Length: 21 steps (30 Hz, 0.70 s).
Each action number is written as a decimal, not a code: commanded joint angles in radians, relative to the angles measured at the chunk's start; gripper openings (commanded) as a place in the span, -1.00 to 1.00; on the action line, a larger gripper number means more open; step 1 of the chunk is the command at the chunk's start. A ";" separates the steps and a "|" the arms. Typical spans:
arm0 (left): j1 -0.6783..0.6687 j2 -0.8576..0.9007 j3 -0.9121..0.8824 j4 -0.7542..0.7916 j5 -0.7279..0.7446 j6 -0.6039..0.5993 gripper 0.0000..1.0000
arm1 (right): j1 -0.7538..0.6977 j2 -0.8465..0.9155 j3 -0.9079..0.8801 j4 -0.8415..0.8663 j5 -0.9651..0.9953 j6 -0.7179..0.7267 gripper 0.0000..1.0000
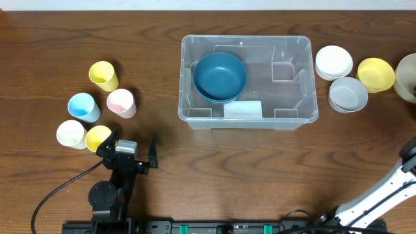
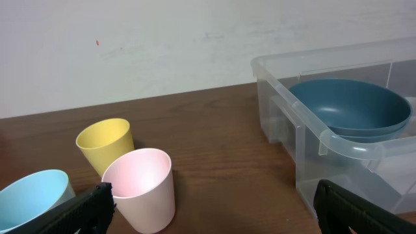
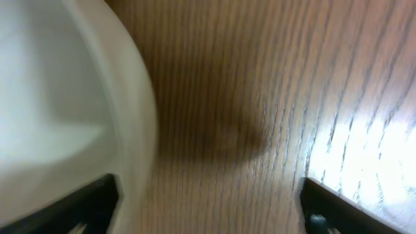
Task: Pack container
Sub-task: 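Grasp the beige bowl rim at the right edge with the right gripper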
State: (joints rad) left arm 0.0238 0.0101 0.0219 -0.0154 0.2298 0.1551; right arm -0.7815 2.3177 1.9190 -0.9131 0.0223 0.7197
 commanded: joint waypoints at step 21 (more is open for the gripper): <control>0.004 -0.006 -0.018 -0.033 0.013 0.005 0.96 | -0.077 -0.259 0.044 -0.180 0.056 0.111 -0.98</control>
State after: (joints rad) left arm 0.0238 0.0101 0.0219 -0.0154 0.2298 0.1551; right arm -0.8436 2.2066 1.9236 -1.0954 0.0452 0.7975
